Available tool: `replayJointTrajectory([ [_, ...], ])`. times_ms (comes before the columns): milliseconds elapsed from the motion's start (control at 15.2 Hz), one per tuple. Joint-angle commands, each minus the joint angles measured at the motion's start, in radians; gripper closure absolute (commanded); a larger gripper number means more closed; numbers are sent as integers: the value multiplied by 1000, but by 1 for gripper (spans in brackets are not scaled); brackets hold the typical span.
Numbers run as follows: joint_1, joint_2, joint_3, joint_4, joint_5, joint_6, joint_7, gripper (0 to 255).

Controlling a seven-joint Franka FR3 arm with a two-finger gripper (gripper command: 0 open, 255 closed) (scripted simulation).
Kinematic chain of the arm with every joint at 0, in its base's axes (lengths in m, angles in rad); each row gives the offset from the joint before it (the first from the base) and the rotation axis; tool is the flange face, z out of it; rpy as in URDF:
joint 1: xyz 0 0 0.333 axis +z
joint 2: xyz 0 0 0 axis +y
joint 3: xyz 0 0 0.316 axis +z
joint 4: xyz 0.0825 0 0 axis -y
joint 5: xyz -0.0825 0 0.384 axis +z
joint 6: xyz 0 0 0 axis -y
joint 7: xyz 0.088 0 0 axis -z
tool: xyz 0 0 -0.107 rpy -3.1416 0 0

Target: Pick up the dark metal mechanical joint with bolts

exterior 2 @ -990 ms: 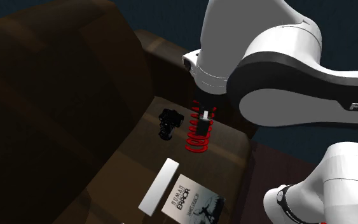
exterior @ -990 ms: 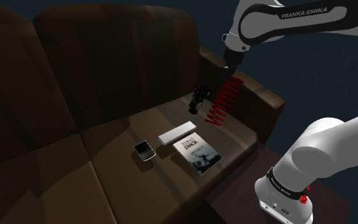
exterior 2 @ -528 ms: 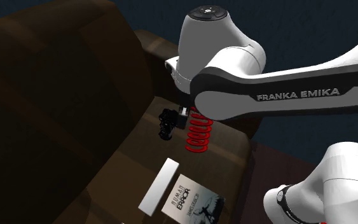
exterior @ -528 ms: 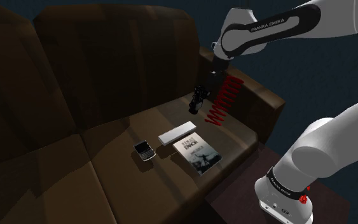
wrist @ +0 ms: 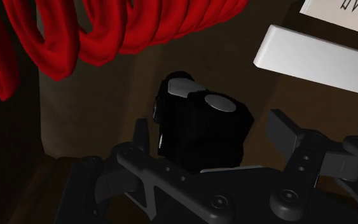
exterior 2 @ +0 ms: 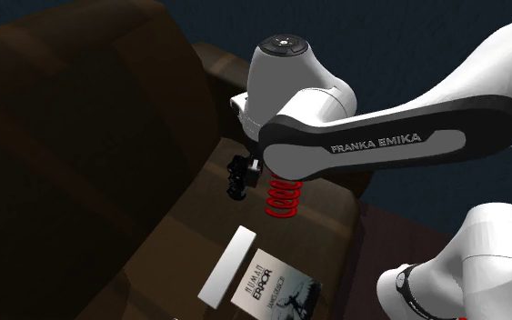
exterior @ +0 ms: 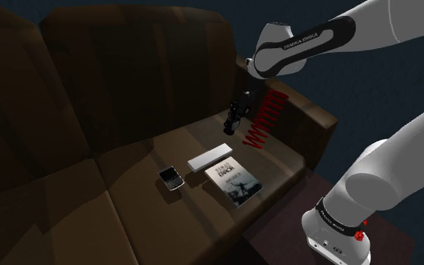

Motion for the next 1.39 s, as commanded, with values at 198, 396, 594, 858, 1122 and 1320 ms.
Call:
replayJointTrajectory([
  [198, 0, 17, -3, -22, 3, 40, -6, 255],
  [396, -1, 15, -3, -23, 3, 39, -6, 255],
  [594, -1, 15, -3, -23, 2, 38, -6, 255],
  [858, 0, 11, -2, -13, 2, 24, -4, 255],
  [1122, -2, -17, 0, 17, -3, -33, 1, 255],
  [1320, -2, -35, 1, 41, -5, -76, 4, 255],
])
